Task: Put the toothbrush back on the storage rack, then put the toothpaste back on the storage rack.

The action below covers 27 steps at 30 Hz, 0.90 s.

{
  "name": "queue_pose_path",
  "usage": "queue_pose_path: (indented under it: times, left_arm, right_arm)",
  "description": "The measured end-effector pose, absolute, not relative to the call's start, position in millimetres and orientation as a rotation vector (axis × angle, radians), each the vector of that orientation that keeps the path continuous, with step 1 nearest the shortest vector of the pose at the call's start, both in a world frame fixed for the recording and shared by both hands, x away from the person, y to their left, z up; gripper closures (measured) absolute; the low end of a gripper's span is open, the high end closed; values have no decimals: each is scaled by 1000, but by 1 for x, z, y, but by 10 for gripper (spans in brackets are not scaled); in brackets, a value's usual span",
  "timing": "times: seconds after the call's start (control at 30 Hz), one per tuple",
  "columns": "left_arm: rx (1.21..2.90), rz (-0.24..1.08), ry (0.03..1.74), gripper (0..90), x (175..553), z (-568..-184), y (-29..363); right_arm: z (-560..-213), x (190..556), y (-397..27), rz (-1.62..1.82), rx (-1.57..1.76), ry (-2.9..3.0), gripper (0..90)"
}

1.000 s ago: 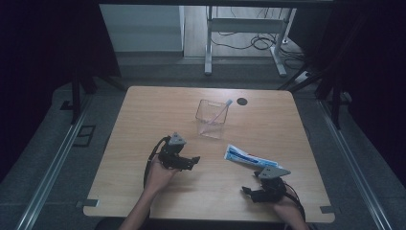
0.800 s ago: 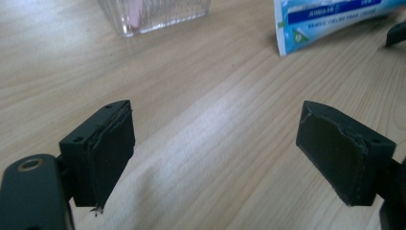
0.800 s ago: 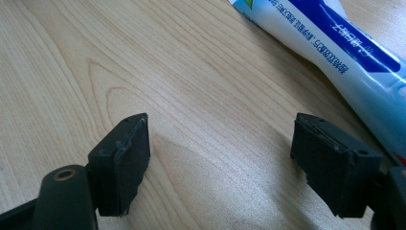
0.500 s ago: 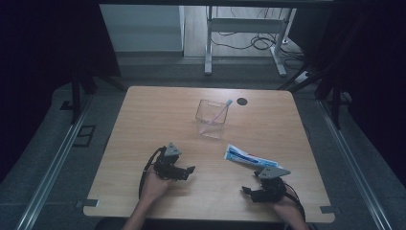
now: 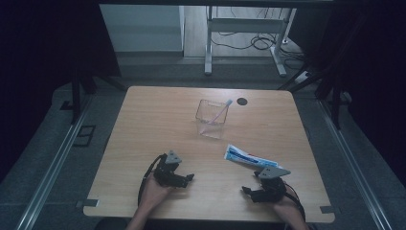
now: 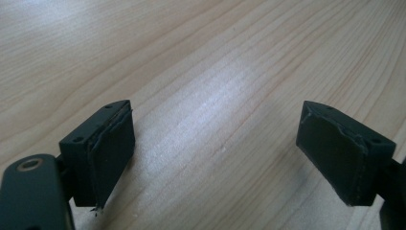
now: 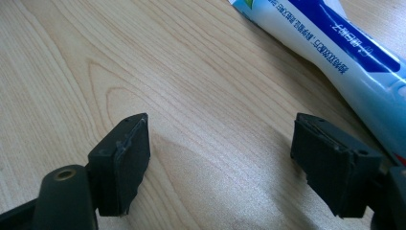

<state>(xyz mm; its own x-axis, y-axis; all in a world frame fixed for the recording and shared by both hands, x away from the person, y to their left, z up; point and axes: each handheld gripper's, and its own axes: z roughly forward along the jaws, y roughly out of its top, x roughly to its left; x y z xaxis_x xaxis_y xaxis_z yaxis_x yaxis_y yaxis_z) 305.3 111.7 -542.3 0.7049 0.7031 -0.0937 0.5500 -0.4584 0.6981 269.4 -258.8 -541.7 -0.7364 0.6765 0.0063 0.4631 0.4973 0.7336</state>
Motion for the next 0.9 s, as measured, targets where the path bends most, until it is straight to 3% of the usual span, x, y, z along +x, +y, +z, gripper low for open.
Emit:
queue_pose_path:
  times: [0.33,0.9]
  left_arm:
    - [2224,341,929,130,303,-544,109]
    - [2221,344,935,133,302,-544,109]
  right_arm:
    - [-541,270,-258,1096,993,2485,148]
    - [-534,277,-266,1041,1096,2556,46]
